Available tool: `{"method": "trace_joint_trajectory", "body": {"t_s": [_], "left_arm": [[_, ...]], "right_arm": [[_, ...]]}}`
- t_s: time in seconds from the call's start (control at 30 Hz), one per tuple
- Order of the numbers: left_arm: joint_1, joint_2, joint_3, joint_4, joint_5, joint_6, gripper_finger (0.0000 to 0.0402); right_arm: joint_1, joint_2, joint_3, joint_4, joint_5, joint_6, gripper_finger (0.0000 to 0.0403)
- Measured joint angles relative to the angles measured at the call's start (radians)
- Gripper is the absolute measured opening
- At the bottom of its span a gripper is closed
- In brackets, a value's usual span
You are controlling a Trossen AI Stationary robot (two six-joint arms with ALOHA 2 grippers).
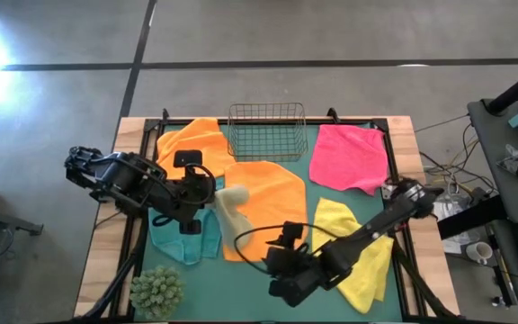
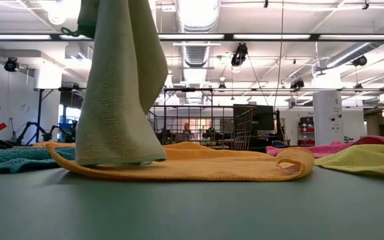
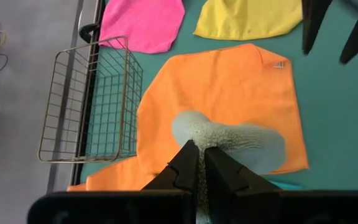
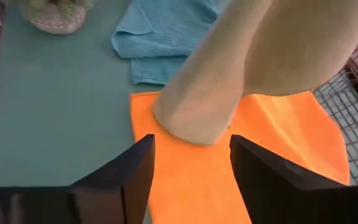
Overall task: Fold microfiber towels
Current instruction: Fold the light green microfiber cloth
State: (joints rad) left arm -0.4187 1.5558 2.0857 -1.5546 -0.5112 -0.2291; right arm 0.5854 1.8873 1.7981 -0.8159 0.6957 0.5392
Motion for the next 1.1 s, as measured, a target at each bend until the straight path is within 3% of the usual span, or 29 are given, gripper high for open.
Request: {"method": "trace_joint_trajectory", "body": {"t_s": [0.5,1.1], "left_arm": [[0.000,0.000,-0.002,-0.004,0.009,0.000,0.0000],[0.000,0.000,-0.002,-0.005,0.012,0.000,0.0000]], "right_arm": [[-0.058,0.224,0.000,0.285,0.038,0.084,0.0203],[-0.129,0.316,0.001,0.412,0.083,0.161,0.0203]]}}
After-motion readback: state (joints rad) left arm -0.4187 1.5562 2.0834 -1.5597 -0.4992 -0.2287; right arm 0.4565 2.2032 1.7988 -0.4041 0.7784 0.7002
